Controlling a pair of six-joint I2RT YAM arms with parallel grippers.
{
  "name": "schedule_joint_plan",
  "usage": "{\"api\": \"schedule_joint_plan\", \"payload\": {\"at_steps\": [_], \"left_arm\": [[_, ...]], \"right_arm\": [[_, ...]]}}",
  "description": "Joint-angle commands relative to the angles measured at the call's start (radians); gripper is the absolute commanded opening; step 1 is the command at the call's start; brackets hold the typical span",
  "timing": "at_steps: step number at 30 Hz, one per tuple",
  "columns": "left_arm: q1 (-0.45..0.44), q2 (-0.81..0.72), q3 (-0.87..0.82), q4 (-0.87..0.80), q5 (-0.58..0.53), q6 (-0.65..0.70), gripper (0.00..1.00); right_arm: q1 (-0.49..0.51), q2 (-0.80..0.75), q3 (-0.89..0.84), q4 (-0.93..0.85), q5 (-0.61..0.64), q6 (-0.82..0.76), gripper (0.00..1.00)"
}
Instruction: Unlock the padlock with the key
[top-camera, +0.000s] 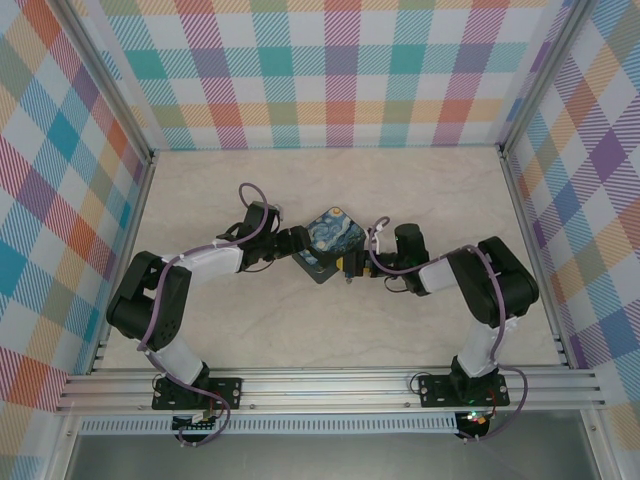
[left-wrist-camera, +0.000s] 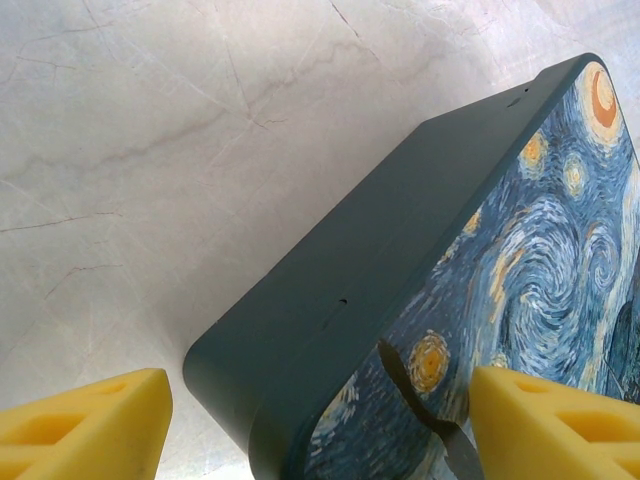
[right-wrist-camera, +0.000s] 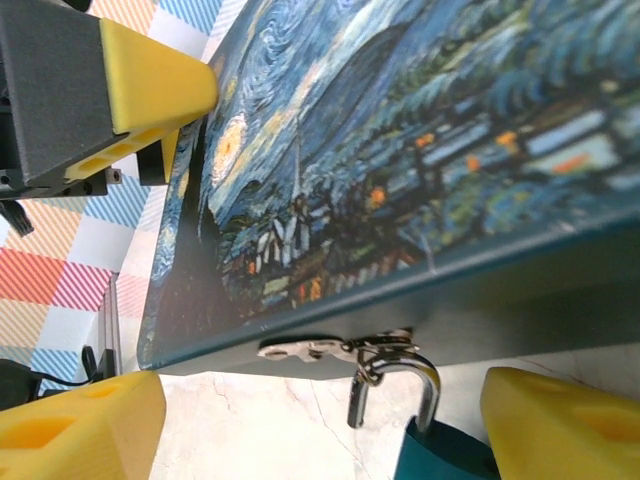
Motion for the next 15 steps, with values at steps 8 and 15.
{"api": "schedule_joint_plan", "payload": {"at_steps": [8,15], "left_arm": [[-0.012,0.035,-0.028,-0.197,-0.065,0.01,0.75],[-0.014,0.028,-0.029,-0.202,-0.069,0.012,0.75]], "right_arm": [[0.018,0.025,0.019,0.073,-0.08,0.035,0.76],[0.016,0.007,-0.004,0.078,-0.069,0.03,0.66]]}}
